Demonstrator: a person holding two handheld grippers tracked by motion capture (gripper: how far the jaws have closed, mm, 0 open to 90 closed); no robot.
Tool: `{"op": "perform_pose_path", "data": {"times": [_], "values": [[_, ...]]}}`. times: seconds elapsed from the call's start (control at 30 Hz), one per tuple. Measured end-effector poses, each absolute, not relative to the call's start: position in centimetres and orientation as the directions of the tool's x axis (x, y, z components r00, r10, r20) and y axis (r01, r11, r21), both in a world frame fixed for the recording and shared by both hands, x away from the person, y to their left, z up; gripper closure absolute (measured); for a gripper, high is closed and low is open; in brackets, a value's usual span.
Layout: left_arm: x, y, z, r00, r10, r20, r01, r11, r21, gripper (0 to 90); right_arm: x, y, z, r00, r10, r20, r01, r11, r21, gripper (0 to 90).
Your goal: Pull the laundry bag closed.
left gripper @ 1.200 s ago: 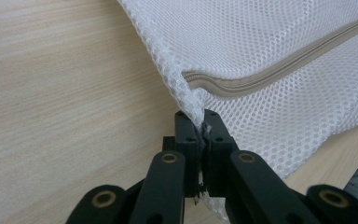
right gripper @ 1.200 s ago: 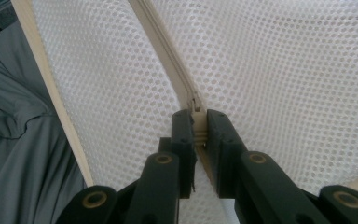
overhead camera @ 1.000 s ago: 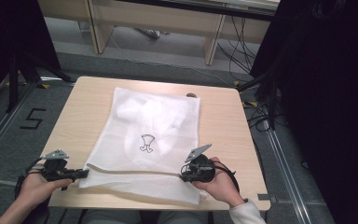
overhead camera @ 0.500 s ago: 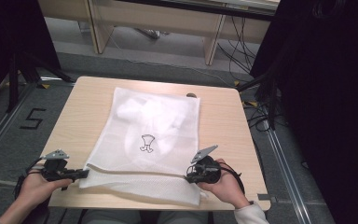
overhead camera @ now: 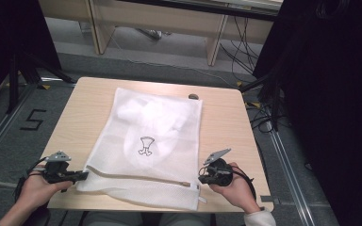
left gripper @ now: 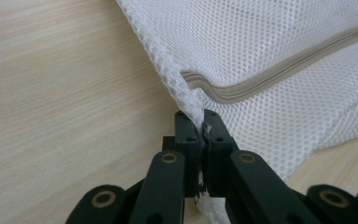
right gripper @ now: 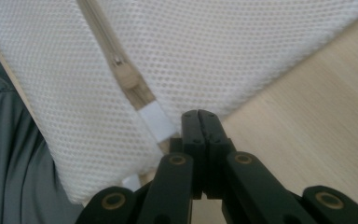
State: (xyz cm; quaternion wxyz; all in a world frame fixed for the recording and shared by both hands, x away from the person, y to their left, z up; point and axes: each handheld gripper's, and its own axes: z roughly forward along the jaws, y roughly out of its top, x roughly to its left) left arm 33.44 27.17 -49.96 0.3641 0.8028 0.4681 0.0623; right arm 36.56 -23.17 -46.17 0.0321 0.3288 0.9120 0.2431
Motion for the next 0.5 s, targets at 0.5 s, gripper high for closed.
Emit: {"op": "perform_pose_path", "data": {"times": [0.5], "values": [[33.2,26.0,-50.3,0.593,0.761,-0.263,0.703,-0.330,0.630,81.4,36.6,-22.2,-46.3,-0.758,0.640,0.127,0.603,0.613,0.510,73.9]]}}
